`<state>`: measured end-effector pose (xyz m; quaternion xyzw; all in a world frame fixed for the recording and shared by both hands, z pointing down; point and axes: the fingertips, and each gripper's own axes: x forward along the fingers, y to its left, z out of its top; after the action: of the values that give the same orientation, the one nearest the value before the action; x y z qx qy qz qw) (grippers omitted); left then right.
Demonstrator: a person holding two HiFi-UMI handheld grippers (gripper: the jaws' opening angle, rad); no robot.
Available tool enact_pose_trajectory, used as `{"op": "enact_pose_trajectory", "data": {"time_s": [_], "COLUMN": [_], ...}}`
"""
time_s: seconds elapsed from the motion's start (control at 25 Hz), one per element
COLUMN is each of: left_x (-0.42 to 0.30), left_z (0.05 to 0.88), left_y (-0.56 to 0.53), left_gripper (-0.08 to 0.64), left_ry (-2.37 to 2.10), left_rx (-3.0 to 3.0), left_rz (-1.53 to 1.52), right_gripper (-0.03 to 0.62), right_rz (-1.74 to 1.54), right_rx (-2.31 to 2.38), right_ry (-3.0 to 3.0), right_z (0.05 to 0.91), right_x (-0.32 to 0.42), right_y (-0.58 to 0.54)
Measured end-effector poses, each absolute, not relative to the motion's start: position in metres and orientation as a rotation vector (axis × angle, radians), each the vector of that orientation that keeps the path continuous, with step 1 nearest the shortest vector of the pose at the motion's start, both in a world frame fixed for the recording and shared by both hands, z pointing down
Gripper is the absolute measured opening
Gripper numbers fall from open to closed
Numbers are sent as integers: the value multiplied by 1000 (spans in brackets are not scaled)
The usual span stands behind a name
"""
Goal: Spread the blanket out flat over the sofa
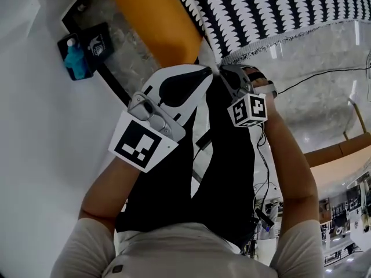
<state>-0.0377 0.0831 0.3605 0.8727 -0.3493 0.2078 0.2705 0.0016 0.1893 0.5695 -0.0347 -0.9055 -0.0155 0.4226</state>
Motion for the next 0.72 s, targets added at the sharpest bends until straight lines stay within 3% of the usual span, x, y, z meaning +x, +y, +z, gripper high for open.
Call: {"op": "enact_pose_trajectory", "data": {"time_s": [0.4,0.72], "left_x": [-34,-4], "left_z": [374,362], "left_y": [73,51], "left_gripper": [10,11], "left_ry": [-929,-908], "left_rx": [2366,2362], "left_rz": [578,607], "right_gripper": [38,38], "right_rz": [49,26], "right_rx": [-100,-123], "right_ry": [-2103,-2049], "right_z": [676,681], "right_x": [-8,7], "right_y": [191,166]}}
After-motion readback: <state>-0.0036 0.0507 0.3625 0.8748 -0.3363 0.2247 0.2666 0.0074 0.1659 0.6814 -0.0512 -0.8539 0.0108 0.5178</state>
